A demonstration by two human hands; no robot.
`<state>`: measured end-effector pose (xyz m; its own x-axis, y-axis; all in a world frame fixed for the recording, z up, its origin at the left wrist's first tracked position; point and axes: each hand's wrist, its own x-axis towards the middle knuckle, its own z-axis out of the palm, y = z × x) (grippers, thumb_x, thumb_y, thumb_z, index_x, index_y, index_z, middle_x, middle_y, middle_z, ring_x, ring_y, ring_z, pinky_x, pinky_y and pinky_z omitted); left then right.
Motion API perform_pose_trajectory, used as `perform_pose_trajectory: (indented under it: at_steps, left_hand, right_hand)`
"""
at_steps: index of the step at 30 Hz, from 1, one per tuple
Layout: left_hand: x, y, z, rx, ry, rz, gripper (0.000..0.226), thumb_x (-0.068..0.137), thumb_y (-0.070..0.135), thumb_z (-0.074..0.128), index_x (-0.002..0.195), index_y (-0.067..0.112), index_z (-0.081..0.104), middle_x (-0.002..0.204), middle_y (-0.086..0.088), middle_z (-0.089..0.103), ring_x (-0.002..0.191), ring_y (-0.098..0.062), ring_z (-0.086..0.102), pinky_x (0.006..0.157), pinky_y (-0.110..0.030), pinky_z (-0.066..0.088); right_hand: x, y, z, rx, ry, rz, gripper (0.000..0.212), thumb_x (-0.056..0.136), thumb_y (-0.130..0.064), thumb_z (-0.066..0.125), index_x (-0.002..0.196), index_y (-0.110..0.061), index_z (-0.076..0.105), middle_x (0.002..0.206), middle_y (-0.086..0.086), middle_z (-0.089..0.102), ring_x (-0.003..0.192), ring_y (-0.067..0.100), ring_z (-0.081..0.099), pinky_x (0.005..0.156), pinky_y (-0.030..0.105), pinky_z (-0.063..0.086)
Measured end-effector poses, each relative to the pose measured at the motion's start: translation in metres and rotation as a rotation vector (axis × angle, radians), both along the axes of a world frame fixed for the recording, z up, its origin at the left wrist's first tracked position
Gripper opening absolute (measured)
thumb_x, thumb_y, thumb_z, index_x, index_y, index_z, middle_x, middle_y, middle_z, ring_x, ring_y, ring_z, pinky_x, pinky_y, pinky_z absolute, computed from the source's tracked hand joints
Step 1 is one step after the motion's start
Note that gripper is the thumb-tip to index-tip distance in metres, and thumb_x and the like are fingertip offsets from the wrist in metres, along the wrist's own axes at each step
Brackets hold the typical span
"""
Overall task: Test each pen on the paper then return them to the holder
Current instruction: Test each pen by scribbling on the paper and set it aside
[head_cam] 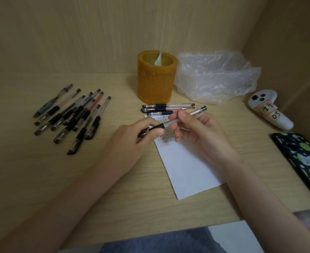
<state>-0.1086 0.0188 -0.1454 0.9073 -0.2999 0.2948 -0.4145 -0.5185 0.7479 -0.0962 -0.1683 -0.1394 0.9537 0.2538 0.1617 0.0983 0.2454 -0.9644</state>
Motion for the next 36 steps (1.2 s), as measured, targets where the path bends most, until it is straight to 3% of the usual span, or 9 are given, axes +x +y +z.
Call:
perform_pose_trajectory:
  at_steps: [4, 6, 10, 12, 15, 21, 26, 31, 36]
  left_hand:
    - [-0.002, -0.001, -0.001, -0.002, -0.005, 0.016, 0.027, 0.079, 0.060, 0.051, 0.088, 0.035, 0.057, 0.059, -0.001, 0.057, 0.051, -0.010, 0.048, 0.051, -0.031, 0.037]
    - [-0.001, 0.000, -0.002, 0.003, 0.009, 0.029, 0.035, 0.076, 0.067, 0.050, 0.094, 0.037, 0.055, 0.061, -0.003, 0.060, 0.050, -0.009, 0.047, 0.051, -0.028, 0.036]
    - [-0.002, 0.002, -0.001, 0.067, 0.041, 0.088, 0.042, 0.074, 0.066, 0.043, 0.098, 0.035, 0.056, 0.056, 0.007, 0.053, 0.051, -0.001, 0.046, 0.050, -0.014, 0.031]
    - [-0.001, 0.003, -0.002, 0.230, 0.050, 0.126, 0.045, 0.071, 0.068, 0.049, 0.104, 0.038, 0.053, 0.061, 0.017, 0.049, 0.062, 0.004, 0.051, 0.059, -0.018, 0.041]
    - [-0.001, 0.003, -0.005, 0.370, 0.043, 0.152, 0.052, 0.066, 0.072, 0.053, 0.108, 0.042, 0.052, 0.074, 0.015, 0.059, 0.075, 0.000, 0.059, 0.071, -0.027, 0.051]
    - [-0.003, 0.000, -0.006, 0.438, 0.029, 0.152, 0.058, 0.060, 0.077, 0.054, 0.106, 0.043, 0.053, 0.068, 0.015, 0.056, 0.074, -0.001, 0.058, 0.072, -0.028, 0.050]
    - [-0.002, -0.001, -0.006, 0.464, 0.036, 0.163, 0.059, 0.059, 0.078, 0.054, 0.107, 0.044, 0.053, 0.070, 0.014, 0.060, 0.074, -0.001, 0.059, 0.072, -0.029, 0.050]
    - [-0.002, -0.001, -0.005, 0.470, 0.046, 0.174, 0.058, 0.060, 0.076, 0.056, 0.108, 0.044, 0.053, 0.074, 0.013, 0.062, 0.075, -0.001, 0.059, 0.073, -0.028, 0.050]
    - [-0.003, -0.002, -0.005, 0.455, 0.062, 0.166, 0.056, 0.062, 0.073, 0.059, 0.108, 0.042, 0.054, 0.072, 0.014, 0.060, 0.076, -0.002, 0.059, 0.074, -0.030, 0.050]
  right_hand:
    - [-0.003, 0.002, 0.001, -0.050, 0.013, 0.010, 0.010, 0.071, -0.016, 0.073, 0.072, -0.009, 0.066, 0.056, 0.001, 0.058, 0.045, 0.013, 0.050, 0.047, 0.022, 0.047]
    - [-0.002, 0.002, 0.001, -0.041, 0.052, -0.003, 0.019, 0.074, -0.006, 0.074, 0.068, -0.008, 0.056, 0.050, -0.002, 0.052, 0.040, 0.012, 0.044, 0.043, 0.020, 0.042]
    - [0.002, -0.003, 0.000, 0.140, 0.126, -0.118, 0.010, 0.091, -0.002, 0.049, 0.087, -0.009, 0.055, 0.048, 0.000, 0.038, 0.040, 0.015, 0.043, 0.041, 0.022, 0.037]
    - [0.002, -0.006, 0.001, 0.075, 0.130, -0.167, 0.024, 0.095, -0.006, 0.038, 0.102, -0.007, 0.061, 0.051, 0.007, 0.054, 0.050, 0.022, 0.060, 0.041, 0.022, 0.038]
    - [-0.001, -0.001, -0.001, -0.087, 0.143, -0.218, 0.025, 0.095, -0.018, 0.047, 0.089, -0.006, 0.068, 0.064, 0.015, 0.067, 0.062, 0.022, 0.069, 0.039, 0.021, 0.034]
    - [-0.001, 0.008, -0.005, -0.346, 0.061, -0.460, 0.043, 0.074, -0.029, 0.080, 0.049, -0.012, 0.049, 0.046, 0.007, 0.050, 0.039, 0.011, 0.042, 0.044, 0.017, 0.035]
    - [0.000, 0.010, -0.011, -0.443, 0.003, -0.531, 0.046, 0.079, -0.017, 0.075, 0.046, -0.013, 0.043, 0.038, -0.009, 0.040, 0.038, 0.003, 0.035, 0.045, 0.015, 0.032]
    - [-0.002, 0.012, -0.014, -0.493, -0.031, -0.569, 0.036, 0.078, -0.006, 0.064, 0.048, -0.008, 0.043, 0.049, 0.008, 0.043, 0.048, 0.011, 0.037, 0.049, 0.023, 0.032]
    - [-0.003, 0.013, -0.015, -0.499, -0.040, -0.572, 0.038, 0.079, -0.006, 0.064, 0.048, -0.010, 0.042, 0.047, 0.002, 0.040, 0.046, 0.008, 0.035, 0.047, 0.018, 0.031]
